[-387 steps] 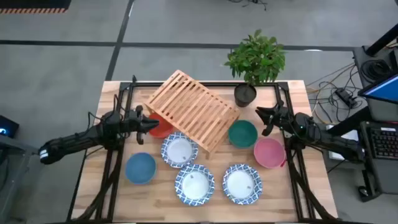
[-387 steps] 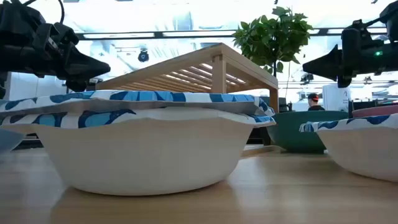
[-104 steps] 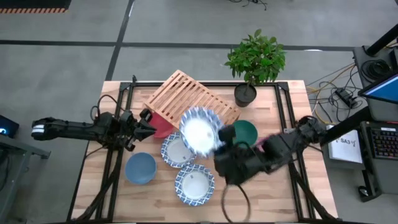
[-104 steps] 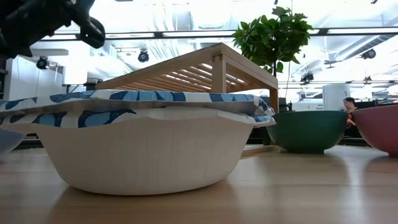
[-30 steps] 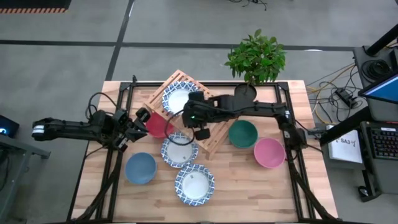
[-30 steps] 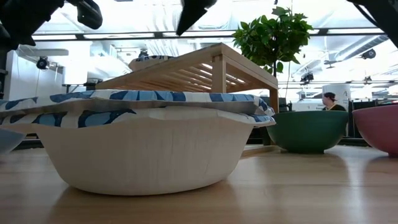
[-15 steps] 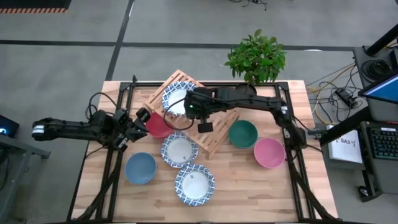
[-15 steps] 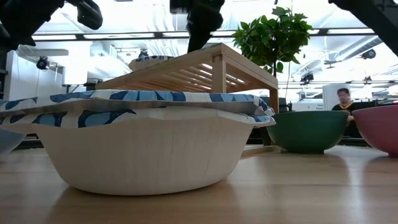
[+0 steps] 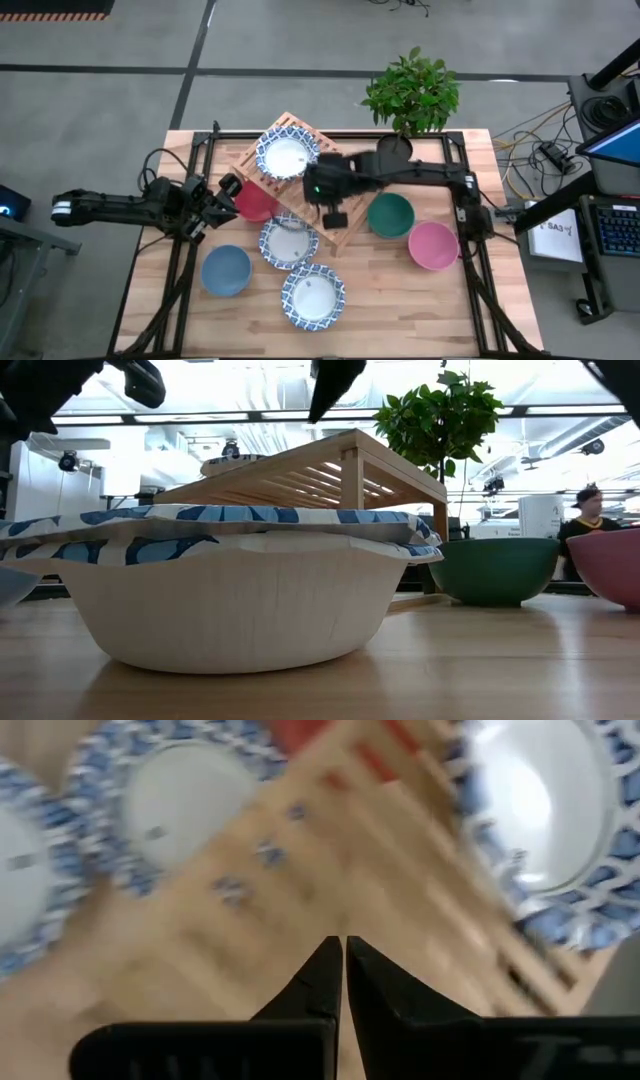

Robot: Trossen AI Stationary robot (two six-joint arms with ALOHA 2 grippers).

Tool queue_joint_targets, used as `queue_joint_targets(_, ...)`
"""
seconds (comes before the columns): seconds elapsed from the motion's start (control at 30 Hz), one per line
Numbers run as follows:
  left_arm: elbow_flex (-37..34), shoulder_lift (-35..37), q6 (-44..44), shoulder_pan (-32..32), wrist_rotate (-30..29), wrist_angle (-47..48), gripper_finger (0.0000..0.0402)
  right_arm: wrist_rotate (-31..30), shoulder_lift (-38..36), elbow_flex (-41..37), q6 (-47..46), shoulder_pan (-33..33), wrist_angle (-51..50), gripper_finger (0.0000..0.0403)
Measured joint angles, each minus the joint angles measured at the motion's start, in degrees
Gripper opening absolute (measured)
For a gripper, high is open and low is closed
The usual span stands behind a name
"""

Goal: Place and stack bowls onto a shelf
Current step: Put the red bowl on the shelf

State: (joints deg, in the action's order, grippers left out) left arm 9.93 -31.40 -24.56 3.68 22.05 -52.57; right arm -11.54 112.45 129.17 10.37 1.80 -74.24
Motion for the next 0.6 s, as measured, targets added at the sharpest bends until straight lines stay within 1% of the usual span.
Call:
queue_joint_targets(0.1, 0.0, -0.48, -1.06, 0.0, 1.44, 0.21, 0.0039, -0.22, -3.1, -4.46, -2.5, 4.72, 0.99, 0.0009)
queue_joint_targets(0.2, 0.0, -1.69, -2.43, -0.06, 2.93, 0.52, 0.0039, -0.81, -8.03, -11.2, -4.95, 9.74, 5.6, 0.0009)
queue_joint_targets(0.43, 0.12, -6.31, -2.06, -0.15, 2.67, 0.54, 0.0039, -9.69, -22.36, -33.33, -12.59, 22.24, 23.19, 0.0009)
queue_joint_targets(0.5, 0.72, -7.99, -3.59, -0.32, 2.62, 0.34, 0.0039, -11.18, -25.73, -39.17, -13.72, 25.63, 28.38, 0.0009)
queue_joint_targets(0.6, 1.35, -10.93, -8.1, -1.14, 2.58, 0.32, 0.0039, -12.13, -29.58, -46.77, -13.63, 29.89, 35.78, 0.0009)
